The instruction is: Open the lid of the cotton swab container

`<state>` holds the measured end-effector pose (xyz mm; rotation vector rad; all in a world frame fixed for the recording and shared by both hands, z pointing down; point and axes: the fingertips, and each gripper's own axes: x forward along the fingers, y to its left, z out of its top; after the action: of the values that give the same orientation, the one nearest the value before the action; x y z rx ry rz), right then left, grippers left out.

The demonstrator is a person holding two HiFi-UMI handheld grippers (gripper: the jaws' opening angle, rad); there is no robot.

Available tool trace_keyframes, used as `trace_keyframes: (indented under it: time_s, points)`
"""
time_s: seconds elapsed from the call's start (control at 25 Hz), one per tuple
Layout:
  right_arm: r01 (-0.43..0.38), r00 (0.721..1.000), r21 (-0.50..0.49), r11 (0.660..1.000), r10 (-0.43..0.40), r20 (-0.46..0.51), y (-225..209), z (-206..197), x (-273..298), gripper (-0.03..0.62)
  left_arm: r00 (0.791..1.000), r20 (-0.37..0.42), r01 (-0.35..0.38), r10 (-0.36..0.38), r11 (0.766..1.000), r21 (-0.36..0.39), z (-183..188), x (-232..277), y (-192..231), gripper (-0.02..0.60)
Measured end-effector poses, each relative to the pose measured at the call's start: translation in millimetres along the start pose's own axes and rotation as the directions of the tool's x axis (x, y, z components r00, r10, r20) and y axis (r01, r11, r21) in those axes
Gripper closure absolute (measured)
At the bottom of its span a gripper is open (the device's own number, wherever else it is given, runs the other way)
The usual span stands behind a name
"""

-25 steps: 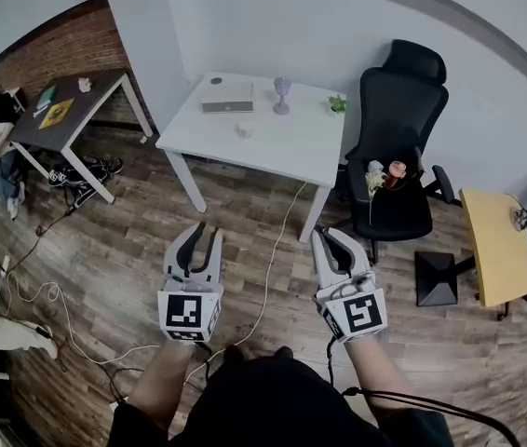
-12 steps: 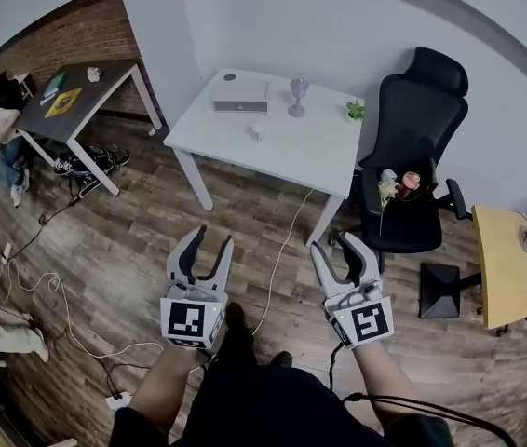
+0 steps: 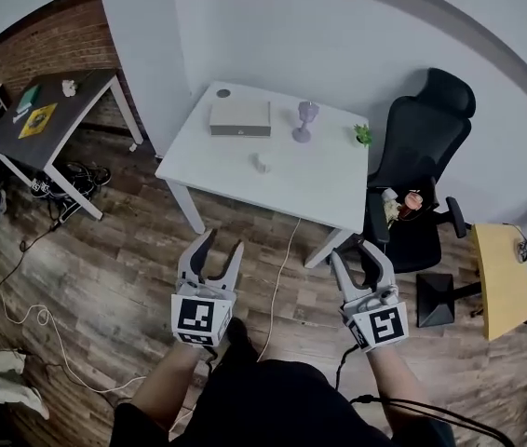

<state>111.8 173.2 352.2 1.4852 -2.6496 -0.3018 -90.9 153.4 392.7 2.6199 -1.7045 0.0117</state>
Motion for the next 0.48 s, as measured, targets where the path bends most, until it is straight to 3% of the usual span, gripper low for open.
trace_keyframes:
  time_s: [0.24, 0.48]
  points:
    - [0.073, 0.996, 0.009, 0.997, -0.073, -0.057, -9.7, -5.9, 57.6, 0.437, 0.998, -0.041, 0.047, -0.050, 0.997, -0.069, -28.4, 60.7, 55.7, 0.390]
    - [0.095, 0.992, 0.013, 0.995, -0.094, -0.086, -27.8, -18.2, 94.1, 0.442, 0.988, -0.118, 0.079, -0.095, 0.989, -0.127, -75.0, 116.1, 71.7, 0.390]
